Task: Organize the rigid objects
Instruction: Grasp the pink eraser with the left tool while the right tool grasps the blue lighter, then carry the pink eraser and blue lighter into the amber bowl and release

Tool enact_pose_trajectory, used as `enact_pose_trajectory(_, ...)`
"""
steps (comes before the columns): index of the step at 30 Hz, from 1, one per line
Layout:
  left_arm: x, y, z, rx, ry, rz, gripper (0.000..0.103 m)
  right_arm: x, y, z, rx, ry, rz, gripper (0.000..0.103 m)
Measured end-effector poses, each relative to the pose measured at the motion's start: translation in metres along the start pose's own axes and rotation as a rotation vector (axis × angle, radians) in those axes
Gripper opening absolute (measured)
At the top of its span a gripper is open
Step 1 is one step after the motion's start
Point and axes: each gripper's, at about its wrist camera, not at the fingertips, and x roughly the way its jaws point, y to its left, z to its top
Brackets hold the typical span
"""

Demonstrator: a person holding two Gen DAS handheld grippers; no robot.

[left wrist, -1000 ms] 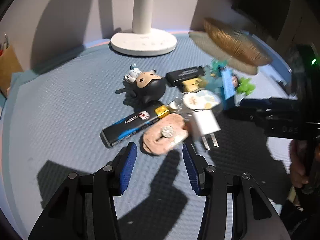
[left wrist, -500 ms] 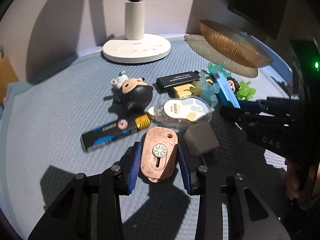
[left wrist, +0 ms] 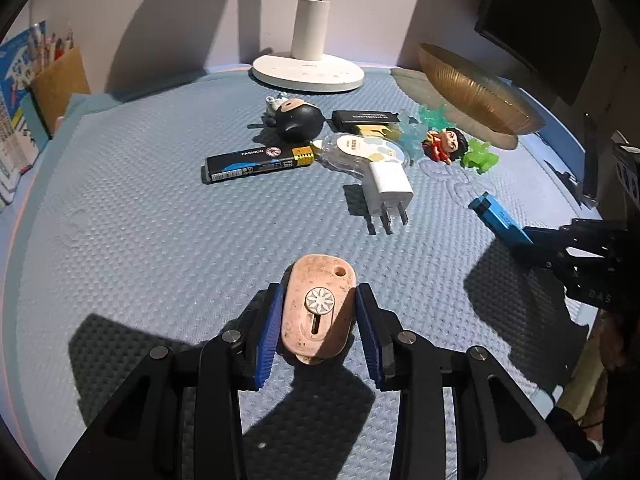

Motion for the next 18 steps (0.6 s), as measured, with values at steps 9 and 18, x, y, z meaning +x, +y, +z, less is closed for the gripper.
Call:
enact_pose_trajectory(9, -0.002, -0.012, -0.012, 0.027, -0.021, 0.073, 0.036, 0.013, 0.017, 0.010, -0.018, -0.022, -0.117, 0.027)
enact_pose_trajectory(18, -0.032, -0.033, 0.003, 0.021, -0.114, 0.036, 0.031, -0.014, 0.019, 0.010, 0.042, -0.075, 0.150, 0.023)
